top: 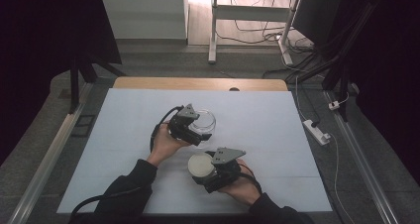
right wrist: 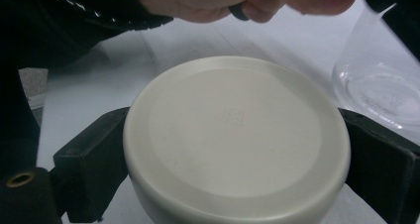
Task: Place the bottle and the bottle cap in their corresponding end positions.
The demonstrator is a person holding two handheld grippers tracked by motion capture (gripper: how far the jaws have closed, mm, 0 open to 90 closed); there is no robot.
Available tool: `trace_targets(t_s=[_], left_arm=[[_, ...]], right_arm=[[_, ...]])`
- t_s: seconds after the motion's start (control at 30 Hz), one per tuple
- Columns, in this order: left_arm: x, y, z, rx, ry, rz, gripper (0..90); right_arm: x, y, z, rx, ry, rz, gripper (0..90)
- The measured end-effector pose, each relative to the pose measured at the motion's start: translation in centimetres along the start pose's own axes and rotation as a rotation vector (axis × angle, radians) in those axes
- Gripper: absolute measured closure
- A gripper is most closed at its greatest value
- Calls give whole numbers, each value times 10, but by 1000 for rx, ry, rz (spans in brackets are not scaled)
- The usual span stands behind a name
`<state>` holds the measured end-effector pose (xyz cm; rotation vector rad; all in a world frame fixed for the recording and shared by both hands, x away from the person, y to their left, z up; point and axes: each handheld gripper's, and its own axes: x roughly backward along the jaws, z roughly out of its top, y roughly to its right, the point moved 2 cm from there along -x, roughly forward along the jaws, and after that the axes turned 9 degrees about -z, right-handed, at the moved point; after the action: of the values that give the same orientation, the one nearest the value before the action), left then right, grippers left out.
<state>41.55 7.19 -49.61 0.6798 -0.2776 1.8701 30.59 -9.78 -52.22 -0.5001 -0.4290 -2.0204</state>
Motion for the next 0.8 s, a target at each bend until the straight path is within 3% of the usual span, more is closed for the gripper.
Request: trace_targets(t_s=[0.2,0.8], left_arm=[[-2,-7,-7,21,5,13,76],[-12,-19,-18,44,9,39,75]], right_arm=[[-11,3,-7,-26,-16,-6,70],[-25,4,-14,-20,-79,-18,70]])
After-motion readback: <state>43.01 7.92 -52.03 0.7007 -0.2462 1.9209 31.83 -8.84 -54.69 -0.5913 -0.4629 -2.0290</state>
